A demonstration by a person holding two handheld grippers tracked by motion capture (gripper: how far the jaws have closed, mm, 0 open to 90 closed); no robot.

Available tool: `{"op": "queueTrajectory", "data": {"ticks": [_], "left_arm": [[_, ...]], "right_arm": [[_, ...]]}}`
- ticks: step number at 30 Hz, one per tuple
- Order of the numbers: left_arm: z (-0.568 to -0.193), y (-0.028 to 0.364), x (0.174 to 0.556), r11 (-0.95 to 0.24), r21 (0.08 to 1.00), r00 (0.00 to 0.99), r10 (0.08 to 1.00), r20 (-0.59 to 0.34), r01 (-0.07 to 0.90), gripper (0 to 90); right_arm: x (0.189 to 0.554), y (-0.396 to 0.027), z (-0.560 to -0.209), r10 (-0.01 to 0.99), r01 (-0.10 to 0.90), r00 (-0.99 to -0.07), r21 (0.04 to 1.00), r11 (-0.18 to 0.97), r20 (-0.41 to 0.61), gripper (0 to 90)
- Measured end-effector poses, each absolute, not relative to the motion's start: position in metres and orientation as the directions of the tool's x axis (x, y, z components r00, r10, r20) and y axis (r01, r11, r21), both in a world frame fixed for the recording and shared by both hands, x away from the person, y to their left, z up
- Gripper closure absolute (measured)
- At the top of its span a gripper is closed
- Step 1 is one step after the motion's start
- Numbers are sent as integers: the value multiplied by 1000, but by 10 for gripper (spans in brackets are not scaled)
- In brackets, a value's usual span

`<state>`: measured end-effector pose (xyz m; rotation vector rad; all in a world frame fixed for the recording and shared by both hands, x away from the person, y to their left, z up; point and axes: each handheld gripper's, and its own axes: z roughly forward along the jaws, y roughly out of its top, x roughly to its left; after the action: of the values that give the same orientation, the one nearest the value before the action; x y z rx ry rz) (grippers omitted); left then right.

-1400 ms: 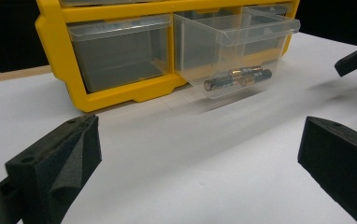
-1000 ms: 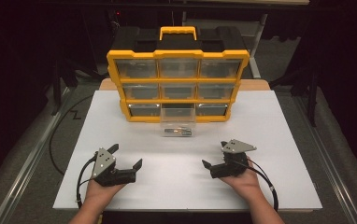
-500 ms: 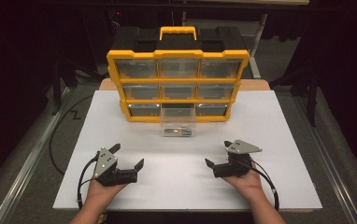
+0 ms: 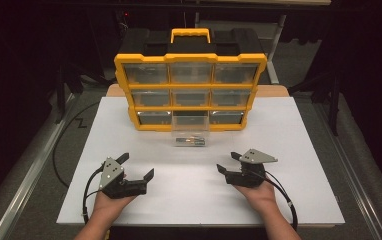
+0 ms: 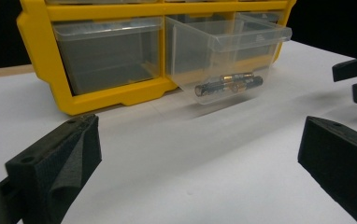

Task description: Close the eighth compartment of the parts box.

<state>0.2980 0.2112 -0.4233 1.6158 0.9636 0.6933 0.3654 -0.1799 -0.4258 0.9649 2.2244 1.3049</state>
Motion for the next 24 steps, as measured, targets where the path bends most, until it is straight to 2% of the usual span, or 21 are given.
{"op": "queueTrajectory", "data": {"ticks": [12, 20, 24], "left_arm": [[-424, 211, 295, -115, 964, 498, 867, -20, 239, 4], [-424, 212, 295, -111, 965, 496, 868, -23, 239, 4], [-424, 212, 295, -112, 966, 498, 867, -20, 235, 4]], "right_arm": [[366, -165, -424, 733, 361, -680, 878, 314, 18, 721], [373, -147, -429, 723, 363, -691, 866, 344, 2, 798], [378, -141, -432, 724, 368, -689, 865, 342, 7, 880]]}}
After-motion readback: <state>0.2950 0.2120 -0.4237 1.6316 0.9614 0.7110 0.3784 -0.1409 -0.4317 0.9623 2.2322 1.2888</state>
